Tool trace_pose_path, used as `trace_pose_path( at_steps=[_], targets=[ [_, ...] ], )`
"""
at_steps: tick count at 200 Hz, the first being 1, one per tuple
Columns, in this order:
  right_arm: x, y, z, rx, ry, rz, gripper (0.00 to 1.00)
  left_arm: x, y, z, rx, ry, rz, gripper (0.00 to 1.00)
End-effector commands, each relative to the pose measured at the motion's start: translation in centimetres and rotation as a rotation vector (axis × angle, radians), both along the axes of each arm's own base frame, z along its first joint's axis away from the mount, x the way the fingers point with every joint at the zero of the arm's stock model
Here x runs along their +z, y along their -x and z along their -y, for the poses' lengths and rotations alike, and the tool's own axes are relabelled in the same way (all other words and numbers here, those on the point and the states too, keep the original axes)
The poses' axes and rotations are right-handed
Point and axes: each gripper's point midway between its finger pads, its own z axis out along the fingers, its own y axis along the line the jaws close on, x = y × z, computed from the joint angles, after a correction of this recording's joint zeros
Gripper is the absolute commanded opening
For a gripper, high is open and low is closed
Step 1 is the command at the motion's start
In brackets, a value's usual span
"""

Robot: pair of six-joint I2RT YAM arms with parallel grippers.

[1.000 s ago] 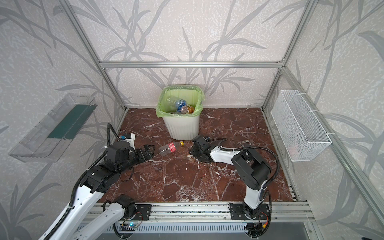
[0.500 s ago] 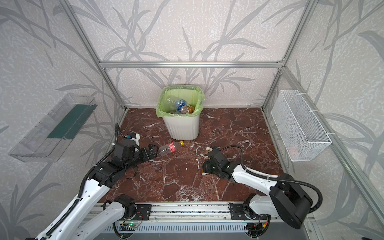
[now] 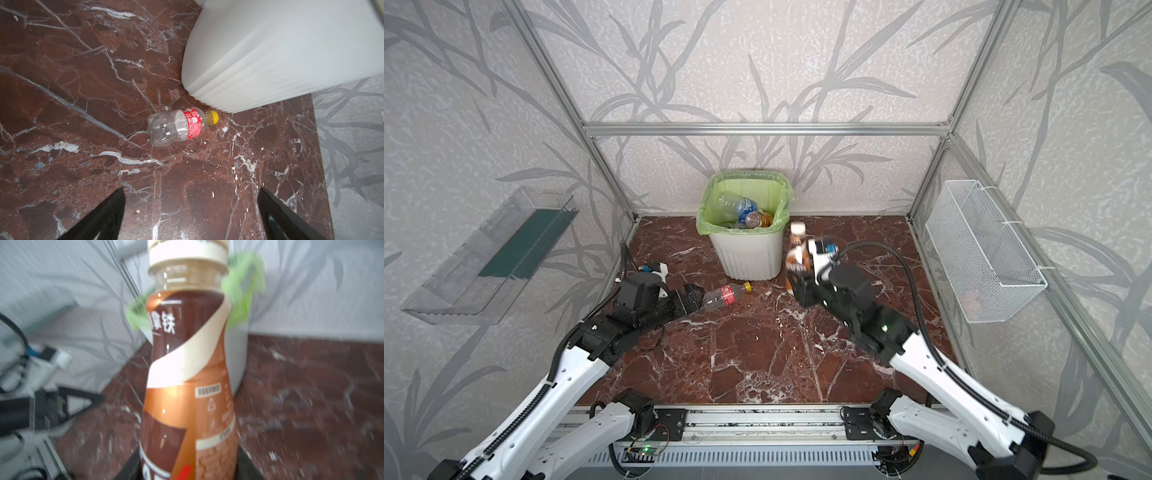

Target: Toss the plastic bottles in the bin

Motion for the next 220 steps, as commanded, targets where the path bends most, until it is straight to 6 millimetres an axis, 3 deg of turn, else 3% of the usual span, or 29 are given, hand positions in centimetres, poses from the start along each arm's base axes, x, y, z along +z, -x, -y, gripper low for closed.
trace_pose_path(
  at_steps=[1, 18, 43, 64, 104, 126, 149, 175, 220],
  targets=[
    [5.6, -5.7, -2.9, 0.032, 0.013, 0.043, 0.62, 3.5, -0.9, 0.0, 0.013, 0.017, 0.068, 0.99],
    [5.2, -7.4, -1.6, -0.053, 0.045, -0.068, 0.79, 4.7, -1.0, 0.0, 0.01, 0.015, 0.083, 0.99],
    [3.9, -4.9, 4.3, -0.212, -0.022, -0.036, 0.97, 4.8, -0.5, -1.2, 0.055, -0.007, 0.09, 0.99],
    [-0.8, -2.3, 8.3, -0.269, 0.015, -0.132, 0.99, 4.3, 0.0, -1.8, 0.057, -0.029, 0.085, 0.99],
    [-11.1, 2.1, 11.3, -0.3, 0.093, -0.323, 0.96, 2.8, 0.2, -1.9, 0.058, -0.031, 0.063, 0.99],
    [-17.0, 4.0, 11.7, -0.293, 0.11, -0.447, 0.94, 1.3, 0.2, -2.0, 0.066, -0.031, 0.045, 0.99],
    [-20.9, 5.4, 11.0, -0.256, 0.058, -0.529, 0.93, 0.1, 0.1, -1.9, 0.061, -0.039, 0.025, 0.99],
    [-23.5, 5.8, 10.1, -0.218, 0.015, -0.573, 0.91, -0.7, -0.4, -1.8, 0.049, -0.057, 0.017, 0.99],
    [-25.5, 6.0, 9.0, -0.196, -0.029, -0.628, 0.89, -2.4, -2.2, -1.2, 0.031, -0.042, -0.002, 0.99]
  ],
)
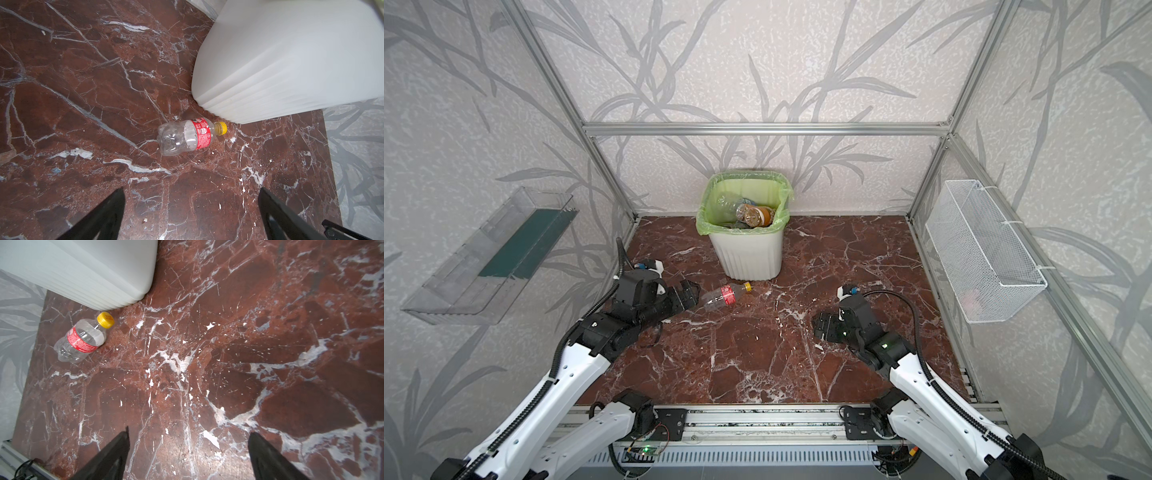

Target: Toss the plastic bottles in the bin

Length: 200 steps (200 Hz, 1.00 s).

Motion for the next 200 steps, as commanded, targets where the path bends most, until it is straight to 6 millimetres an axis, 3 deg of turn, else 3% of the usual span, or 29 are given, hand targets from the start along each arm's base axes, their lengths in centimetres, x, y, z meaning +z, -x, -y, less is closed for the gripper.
trace_pose_path(
  at_steps=[1, 50, 127, 200],
  targets=[
    [0.8, -0.6, -1.4, 0.008, -0.08, 0.026, 0.89, -1.0, -1.3, 0.3, -0.014, 0.005, 0.004, 0.99],
    [-0.1, -0.2, -2.4, 0.031, -0.102, 0.007, 0.87, -4.3, -3.9, 1.7, -0.033, 0.065, -0.06, 0.97],
    [-1.6, 0.4, -3.3, 0.059, -0.104, -0.032, 0.86, -6.7, -7.3, 3.1, -0.079, 0.124, -0.117, 0.88],
    [-1.6, 0.3, -3.1, 0.062, -0.075, -0.025, 0.86, -9.7, -8.7, 4.3, -0.122, 0.126, -0.213, 0.82]
  ],
)
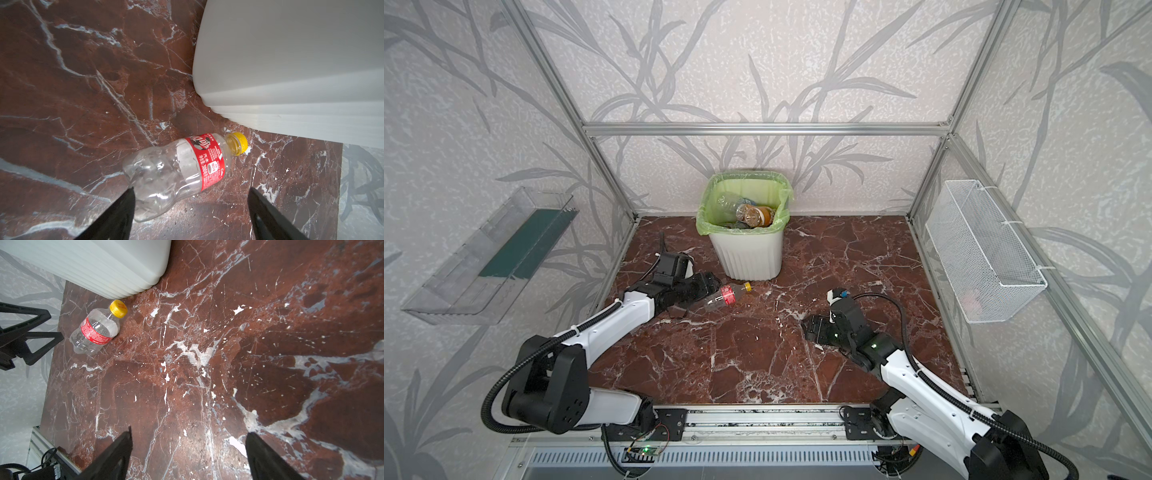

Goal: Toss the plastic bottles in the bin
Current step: 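Lower the left gripper onto the red-labelled bottle and close it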

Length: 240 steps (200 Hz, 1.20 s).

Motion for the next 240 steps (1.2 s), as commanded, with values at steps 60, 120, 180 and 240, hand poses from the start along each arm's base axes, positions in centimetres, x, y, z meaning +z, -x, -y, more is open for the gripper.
trace_pose_path(
  at_steps=[60, 120, 180, 240],
  targets=[
    [0.4, -0.3, 0.1, 0.003, 0.018, 0.028, 0.86, -1.5, 1.1, 1.7, -0.078, 0.028, -0.073, 0.78],
    [0.2, -0.7, 0.0, 0.01, 0.035, 0.028, 0.86, -3.4, 4.3, 3.6, -0.131, 0.023, -0.106, 0.81],
    [0.4, -0.9, -0.2, 0.016, 0.036, 0.032, 0.86, -3.7, 5.0, 6.3, -0.189, 0.003, -0.104, 0.87],
    [0.1, -0.7, 0.2, 0.008, 0.048, 0.033, 0.86, -5.5, 5.7, 9.0, -0.246, -0.024, -0.133, 0.93]
  ],
)
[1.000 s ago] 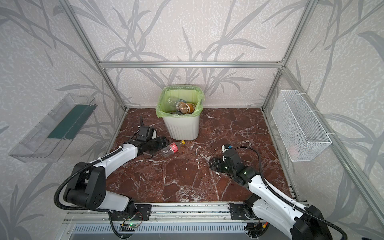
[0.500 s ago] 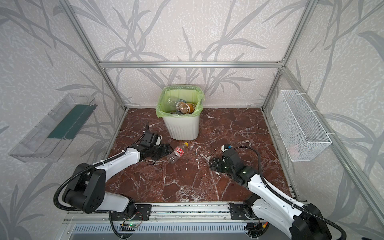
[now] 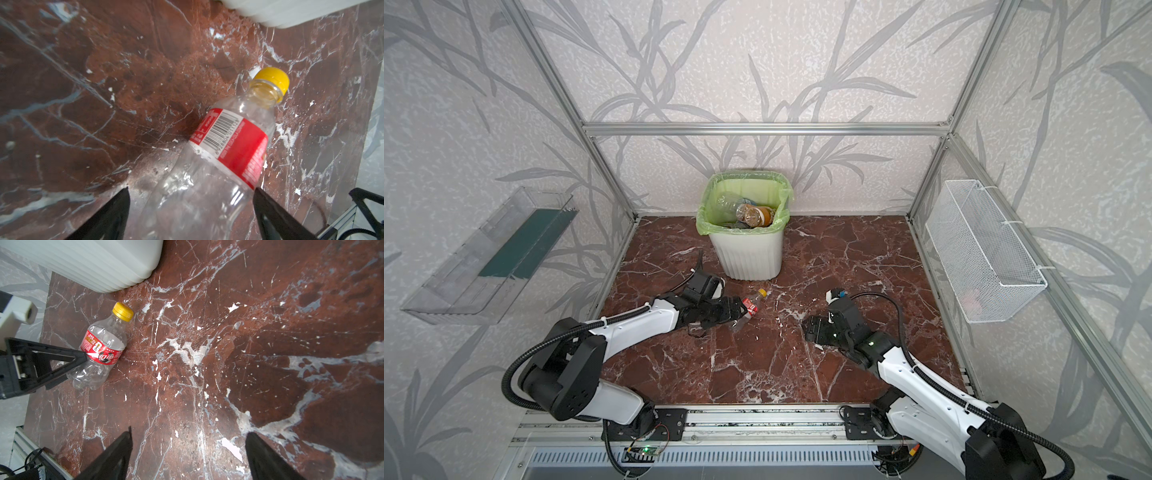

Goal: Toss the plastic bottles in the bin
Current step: 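Lower the left gripper onto the red-labelled bottle and close it, then lift the red-labelled bottle with the left gripper, pulling it nearer the robot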

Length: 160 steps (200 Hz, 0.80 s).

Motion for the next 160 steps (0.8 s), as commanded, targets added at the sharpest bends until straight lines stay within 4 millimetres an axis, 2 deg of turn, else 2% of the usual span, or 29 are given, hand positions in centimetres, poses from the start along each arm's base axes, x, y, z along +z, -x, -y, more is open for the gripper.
trace_pose_path(
  at_steps=[1, 42, 82, 103, 124, 160],
  targets=[
    [1.0, -0.5, 0.0, -0.002, 0.0, 0.04, 0.86, 0.3, -0.8, 1.2, -0.005, -0.007, 0.023, 0.93],
    [0.9, -0.4, 0.2, -0.009, 0.005, 0.043, 0.86, -0.5, -0.6, 3.0, -0.051, -0.03, 0.015, 0.89],
    [0.8, -0.3, 0.3, -0.006, 0.012, 0.045, 0.86, -0.9, -0.3, 3.1, -0.055, -0.05, 0.004, 0.76],
    [0.8, -0.3, 0.5, -0.008, 0.018, 0.048, 0.86, -1.0, 0.4, 2.2, -0.045, -0.076, 0.003, 0.68],
    [0.8, -0.3, 0.5, -0.007, 0.022, 0.049, 0.86, -1.3, 1.8, 0.6, -0.029, -0.118, -0.009, 0.63],
    [0.7, -0.4, 0.5, -0.005, 0.027, 0.048, 0.85, -2.4, 6.6, -3.1, 0.011, -0.208, -0.058, 0.63]
  ],
)
